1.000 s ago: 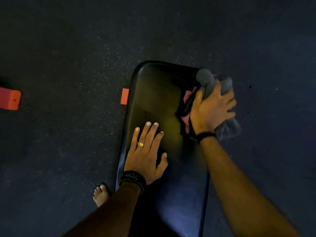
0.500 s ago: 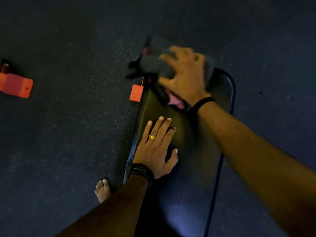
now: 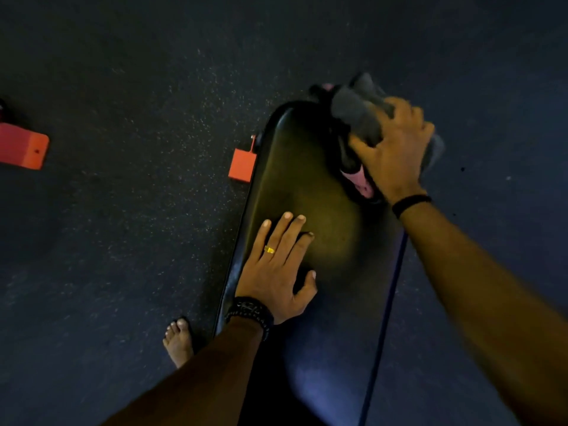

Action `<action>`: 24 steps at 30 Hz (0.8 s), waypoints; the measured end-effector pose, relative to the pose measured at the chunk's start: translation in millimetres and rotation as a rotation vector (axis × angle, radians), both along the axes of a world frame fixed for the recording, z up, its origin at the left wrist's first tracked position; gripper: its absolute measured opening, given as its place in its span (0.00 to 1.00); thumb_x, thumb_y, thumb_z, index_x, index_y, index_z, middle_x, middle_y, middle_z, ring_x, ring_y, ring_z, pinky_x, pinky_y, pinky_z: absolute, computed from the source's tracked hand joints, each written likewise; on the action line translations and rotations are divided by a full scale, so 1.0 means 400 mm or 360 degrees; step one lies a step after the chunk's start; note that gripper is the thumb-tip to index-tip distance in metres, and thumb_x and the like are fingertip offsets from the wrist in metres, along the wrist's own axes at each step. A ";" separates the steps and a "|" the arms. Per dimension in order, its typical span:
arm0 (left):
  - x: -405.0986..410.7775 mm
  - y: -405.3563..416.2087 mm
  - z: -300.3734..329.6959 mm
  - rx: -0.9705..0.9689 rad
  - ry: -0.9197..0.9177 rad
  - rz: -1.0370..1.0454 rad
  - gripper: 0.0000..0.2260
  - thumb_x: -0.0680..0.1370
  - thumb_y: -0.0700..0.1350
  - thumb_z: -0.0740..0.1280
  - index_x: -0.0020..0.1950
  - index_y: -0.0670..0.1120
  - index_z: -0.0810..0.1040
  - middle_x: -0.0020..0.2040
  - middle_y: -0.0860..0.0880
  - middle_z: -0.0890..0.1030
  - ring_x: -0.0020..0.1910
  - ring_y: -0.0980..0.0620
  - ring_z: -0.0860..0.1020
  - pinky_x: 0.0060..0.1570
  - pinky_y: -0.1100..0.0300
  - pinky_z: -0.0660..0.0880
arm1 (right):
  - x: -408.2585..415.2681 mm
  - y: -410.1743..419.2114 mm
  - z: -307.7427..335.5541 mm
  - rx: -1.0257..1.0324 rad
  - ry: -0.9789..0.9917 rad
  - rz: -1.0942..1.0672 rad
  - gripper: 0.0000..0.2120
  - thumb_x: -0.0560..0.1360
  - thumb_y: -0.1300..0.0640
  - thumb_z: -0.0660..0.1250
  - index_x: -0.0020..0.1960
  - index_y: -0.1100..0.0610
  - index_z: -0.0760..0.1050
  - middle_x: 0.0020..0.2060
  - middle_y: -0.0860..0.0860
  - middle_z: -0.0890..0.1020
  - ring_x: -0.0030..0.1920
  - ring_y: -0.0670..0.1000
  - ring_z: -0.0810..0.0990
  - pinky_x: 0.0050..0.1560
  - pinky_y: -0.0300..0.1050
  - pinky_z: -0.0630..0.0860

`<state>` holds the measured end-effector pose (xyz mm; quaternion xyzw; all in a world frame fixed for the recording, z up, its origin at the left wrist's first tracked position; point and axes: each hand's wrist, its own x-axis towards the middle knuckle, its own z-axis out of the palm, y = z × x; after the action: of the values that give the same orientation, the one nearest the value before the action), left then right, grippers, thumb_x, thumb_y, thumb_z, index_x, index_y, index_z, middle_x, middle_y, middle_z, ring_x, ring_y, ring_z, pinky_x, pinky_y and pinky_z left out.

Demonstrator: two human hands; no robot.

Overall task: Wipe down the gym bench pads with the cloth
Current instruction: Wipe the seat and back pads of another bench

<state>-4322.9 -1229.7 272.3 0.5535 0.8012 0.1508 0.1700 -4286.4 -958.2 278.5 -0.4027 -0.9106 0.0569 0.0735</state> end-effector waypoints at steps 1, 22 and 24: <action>0.001 0.000 0.001 0.0006 -0.0002 -0.0003 0.26 0.73 0.55 0.64 0.69 0.45 0.72 0.76 0.45 0.65 0.77 0.45 0.59 0.77 0.47 0.47 | 0.021 -0.040 0.001 -0.0026 0.0028 -0.0175 0.29 0.70 0.40 0.64 0.68 0.49 0.74 0.66 0.58 0.73 0.63 0.63 0.70 0.58 0.58 0.65; 0.009 0.002 -0.005 -0.0021 0.0095 -0.0017 0.27 0.73 0.54 0.61 0.69 0.42 0.71 0.76 0.43 0.65 0.77 0.44 0.58 0.77 0.44 0.50 | 0.249 -0.372 0.021 -0.0244 0.0166 -0.0799 0.31 0.72 0.34 0.63 0.68 0.50 0.71 0.65 0.60 0.71 0.62 0.64 0.71 0.58 0.63 0.71; 0.006 0.004 -0.009 -0.0017 0.0096 -0.0011 0.27 0.73 0.54 0.62 0.69 0.42 0.71 0.76 0.43 0.64 0.77 0.44 0.58 0.77 0.45 0.49 | 0.303 -0.465 0.031 -0.0309 0.0141 -0.0811 0.33 0.71 0.33 0.63 0.70 0.49 0.69 0.67 0.61 0.70 0.64 0.65 0.70 0.59 0.65 0.70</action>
<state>-4320.3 -1228.1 268.9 0.5597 0.8049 0.1290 0.1492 -4165.3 -1144.2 291.0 -0.6210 -0.7662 0.1411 0.0862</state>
